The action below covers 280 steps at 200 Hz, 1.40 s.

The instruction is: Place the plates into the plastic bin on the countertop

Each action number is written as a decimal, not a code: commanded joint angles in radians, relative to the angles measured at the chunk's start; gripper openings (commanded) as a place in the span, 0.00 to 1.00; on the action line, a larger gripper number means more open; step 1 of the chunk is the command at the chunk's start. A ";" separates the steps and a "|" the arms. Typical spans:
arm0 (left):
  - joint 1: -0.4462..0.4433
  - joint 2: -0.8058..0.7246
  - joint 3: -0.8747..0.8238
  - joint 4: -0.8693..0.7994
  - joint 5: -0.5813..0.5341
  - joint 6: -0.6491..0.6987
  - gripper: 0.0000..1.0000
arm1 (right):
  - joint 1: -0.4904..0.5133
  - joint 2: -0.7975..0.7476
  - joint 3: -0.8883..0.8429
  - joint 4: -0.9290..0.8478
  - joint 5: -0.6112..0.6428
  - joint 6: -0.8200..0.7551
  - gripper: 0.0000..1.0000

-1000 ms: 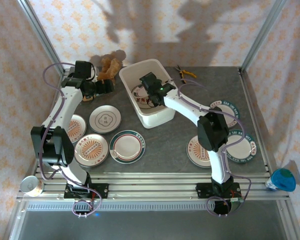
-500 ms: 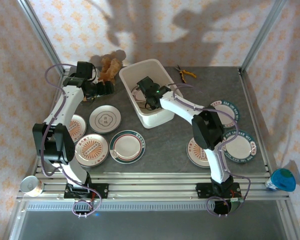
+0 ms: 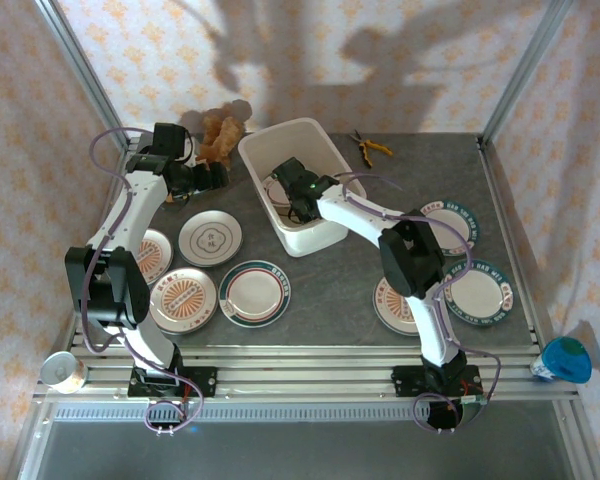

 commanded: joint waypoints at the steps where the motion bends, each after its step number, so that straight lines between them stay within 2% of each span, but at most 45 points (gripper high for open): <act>1: 0.005 -0.002 -0.002 -0.017 -0.016 0.002 0.90 | 0.006 0.011 0.019 -0.012 0.033 -0.013 0.25; 31: 0.006 -0.012 -0.022 -0.005 -0.015 -0.003 0.90 | 0.006 0.018 0.035 -0.037 0.032 -0.024 0.49; 60: 0.006 -0.019 -0.039 0.009 -0.016 -0.008 0.90 | 0.005 0.026 0.061 -0.058 0.005 -0.035 0.60; 85: 0.007 -0.021 -0.041 0.013 -0.027 -0.008 0.90 | 0.007 0.010 0.122 -0.097 -0.005 -0.106 0.82; 100: 0.006 -0.020 -0.037 0.018 -0.022 -0.010 0.90 | 0.006 -0.014 0.131 -0.115 0.033 -0.159 0.88; 135: 0.006 -0.021 -0.034 0.036 -0.011 -0.020 0.90 | 0.006 -0.083 0.093 -0.115 0.112 -0.262 0.92; 161: 0.006 -0.027 -0.035 0.044 0.002 -0.023 0.90 | 0.002 -0.112 0.087 -0.090 0.089 -0.373 0.93; 198: 0.004 -0.056 -0.080 0.091 0.033 -0.028 0.90 | 0.013 -0.156 0.165 -0.071 0.097 -0.636 0.92; 225: 0.002 -0.079 -0.134 0.124 0.052 -0.046 0.90 | 0.015 -0.236 0.107 -0.033 0.067 -0.796 0.89; 247: -0.004 -0.109 -0.184 0.158 0.049 -0.071 0.90 | 0.015 -0.300 0.069 -0.075 0.015 -0.897 0.86; 280: -0.034 -0.166 -0.232 0.162 0.034 -0.125 0.89 | 0.017 -0.452 -0.075 -0.087 -0.030 -0.958 0.84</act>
